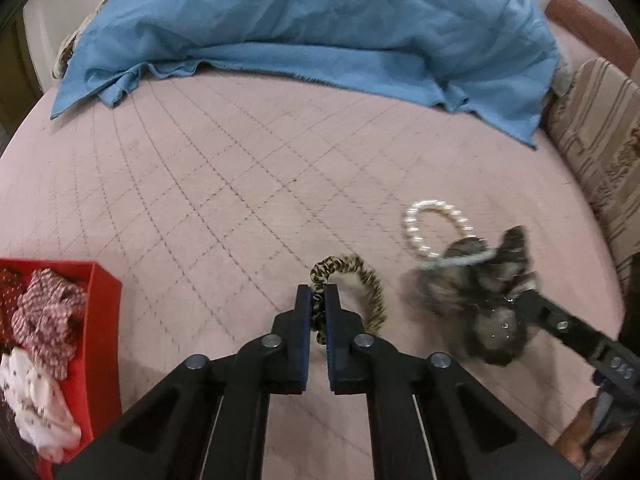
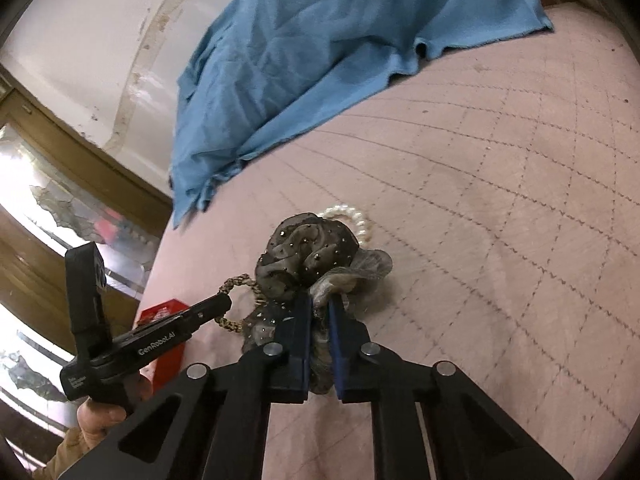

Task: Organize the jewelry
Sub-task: 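Grasp the gray sheer scrunchie with the right tool while the left tool grasps the leopard-print hair tie, then carry the gray scrunchie and leopard hair tie into the red tray, open both tools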

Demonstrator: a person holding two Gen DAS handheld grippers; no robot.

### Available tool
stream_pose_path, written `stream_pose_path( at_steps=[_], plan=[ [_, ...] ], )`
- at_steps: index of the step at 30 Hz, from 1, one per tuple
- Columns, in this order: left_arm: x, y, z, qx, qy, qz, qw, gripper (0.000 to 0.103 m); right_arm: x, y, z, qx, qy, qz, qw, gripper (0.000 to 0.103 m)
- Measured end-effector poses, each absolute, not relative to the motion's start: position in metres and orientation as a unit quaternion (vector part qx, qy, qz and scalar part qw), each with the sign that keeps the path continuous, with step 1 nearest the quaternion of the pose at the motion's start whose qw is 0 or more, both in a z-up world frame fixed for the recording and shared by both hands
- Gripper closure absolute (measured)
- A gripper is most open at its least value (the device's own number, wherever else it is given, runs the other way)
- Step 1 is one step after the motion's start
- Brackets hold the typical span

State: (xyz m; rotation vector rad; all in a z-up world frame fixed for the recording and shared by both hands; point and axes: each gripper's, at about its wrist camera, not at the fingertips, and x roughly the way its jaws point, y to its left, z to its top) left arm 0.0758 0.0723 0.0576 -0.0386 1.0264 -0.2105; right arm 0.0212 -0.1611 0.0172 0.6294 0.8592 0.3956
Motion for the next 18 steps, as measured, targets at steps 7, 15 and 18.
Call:
stream_pose_path(
  at_steps=[7,15,18],
  plan=[
    [0.018,0.088,0.093,-0.049,0.47,-0.132,0.872,0.097,-0.02,-0.153,0.029,0.316,0.419,0.208,0.825,0.095],
    [-0.042,0.107,0.117,-0.031,0.438,-0.135,0.888,0.097,-0.086,-0.146,0.05,0.273,0.427,0.183,0.843,0.095],
    [-0.059,0.115,0.124,-0.037,0.429,-0.137,0.892,0.097,-0.096,-0.141,0.058,0.215,0.434,0.139,0.864,0.095]
  ],
)
